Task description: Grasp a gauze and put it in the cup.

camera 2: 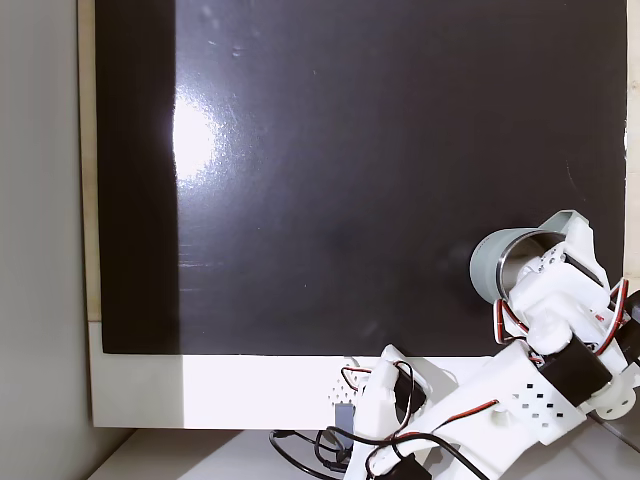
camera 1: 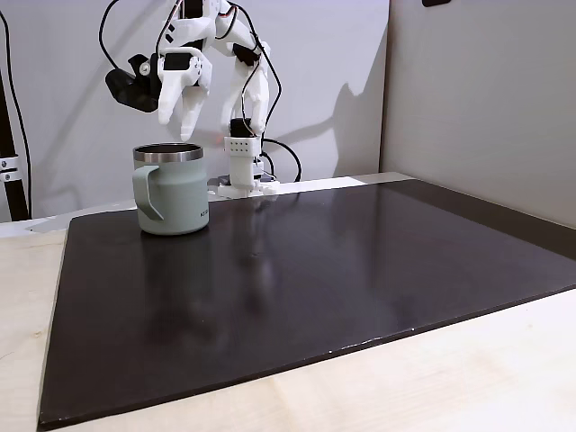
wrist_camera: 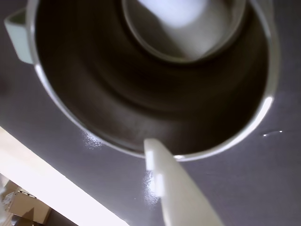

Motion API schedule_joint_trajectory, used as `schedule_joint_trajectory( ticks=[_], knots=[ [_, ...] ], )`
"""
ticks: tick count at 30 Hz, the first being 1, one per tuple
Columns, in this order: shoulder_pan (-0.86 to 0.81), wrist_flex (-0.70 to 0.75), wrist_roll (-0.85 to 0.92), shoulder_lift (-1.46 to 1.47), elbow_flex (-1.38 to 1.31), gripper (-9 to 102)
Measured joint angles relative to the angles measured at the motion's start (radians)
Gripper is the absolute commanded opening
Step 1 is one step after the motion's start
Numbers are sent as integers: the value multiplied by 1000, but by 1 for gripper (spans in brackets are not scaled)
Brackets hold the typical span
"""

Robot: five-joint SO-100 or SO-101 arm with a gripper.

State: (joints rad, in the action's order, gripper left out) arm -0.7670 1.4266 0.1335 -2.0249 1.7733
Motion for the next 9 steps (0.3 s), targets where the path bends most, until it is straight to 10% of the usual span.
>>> schedule_joint_trajectory(
  ticks=[9],
  knots=[
    [9, 0, 0, 0, 0, 34]
  ],
)
